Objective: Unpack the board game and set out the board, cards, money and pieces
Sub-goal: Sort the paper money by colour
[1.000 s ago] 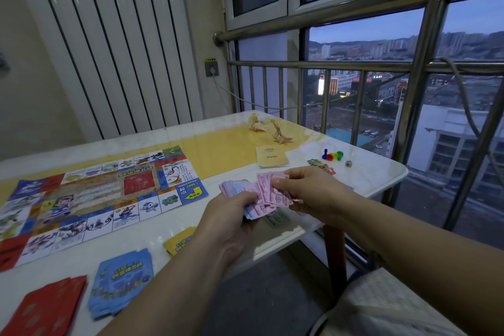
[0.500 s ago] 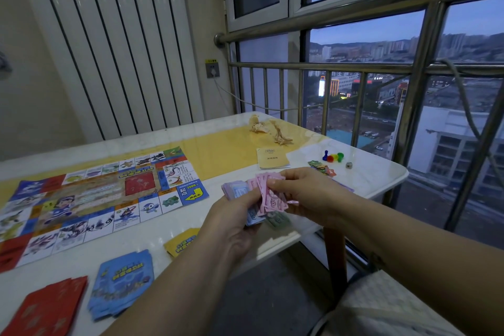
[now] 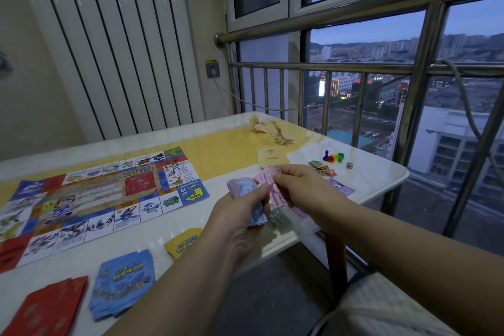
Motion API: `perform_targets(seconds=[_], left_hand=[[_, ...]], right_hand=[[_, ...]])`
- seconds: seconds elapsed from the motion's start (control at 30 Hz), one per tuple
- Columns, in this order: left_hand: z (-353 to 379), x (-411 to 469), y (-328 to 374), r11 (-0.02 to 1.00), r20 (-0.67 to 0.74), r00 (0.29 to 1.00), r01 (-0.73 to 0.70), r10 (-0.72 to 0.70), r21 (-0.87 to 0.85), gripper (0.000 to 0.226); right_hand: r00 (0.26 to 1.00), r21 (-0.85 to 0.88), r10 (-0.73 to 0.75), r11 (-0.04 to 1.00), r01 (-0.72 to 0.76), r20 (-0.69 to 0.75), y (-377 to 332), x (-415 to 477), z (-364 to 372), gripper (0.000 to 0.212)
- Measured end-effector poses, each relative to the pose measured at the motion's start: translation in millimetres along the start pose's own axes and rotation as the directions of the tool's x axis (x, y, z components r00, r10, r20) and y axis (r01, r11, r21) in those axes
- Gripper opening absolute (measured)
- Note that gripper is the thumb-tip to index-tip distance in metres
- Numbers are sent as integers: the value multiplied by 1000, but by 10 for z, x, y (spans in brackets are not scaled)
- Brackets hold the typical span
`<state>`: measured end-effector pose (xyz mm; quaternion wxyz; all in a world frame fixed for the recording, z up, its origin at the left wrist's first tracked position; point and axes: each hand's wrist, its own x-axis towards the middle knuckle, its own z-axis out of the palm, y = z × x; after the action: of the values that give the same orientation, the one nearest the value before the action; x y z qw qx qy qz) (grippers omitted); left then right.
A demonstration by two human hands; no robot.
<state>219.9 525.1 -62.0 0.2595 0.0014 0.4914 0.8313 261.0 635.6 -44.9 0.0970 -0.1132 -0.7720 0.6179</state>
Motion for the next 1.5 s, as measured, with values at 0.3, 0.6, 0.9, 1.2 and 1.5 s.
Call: perform_targets(seconds=[0.3,0.6,0.9,1.2,1.5], left_hand=[[-55,63,167,960,-82,989,96,-121,-264,10],[-119,16,193,961,-47,991,110,-126,-252,18],[-139,68,36,991,12,997,80,-79,-110,12],[-33,27,-39,1000,28,999,19,-19,-2,15],[-52,-47,20,998,122,991,-53,48,38,20]], right_hand=[[989,-471,-110,881,51,-98,-50,240,-436,40],[982,-747,-146,665,4,-124,395,278,-211,34],[946,-968,-319,249,33,-50,414,217,-265,35],[993,-333,-92,936,113,79,96,18,-180,29],[1000,-133,-19,991,18,-6,142,-3,-183,20]])
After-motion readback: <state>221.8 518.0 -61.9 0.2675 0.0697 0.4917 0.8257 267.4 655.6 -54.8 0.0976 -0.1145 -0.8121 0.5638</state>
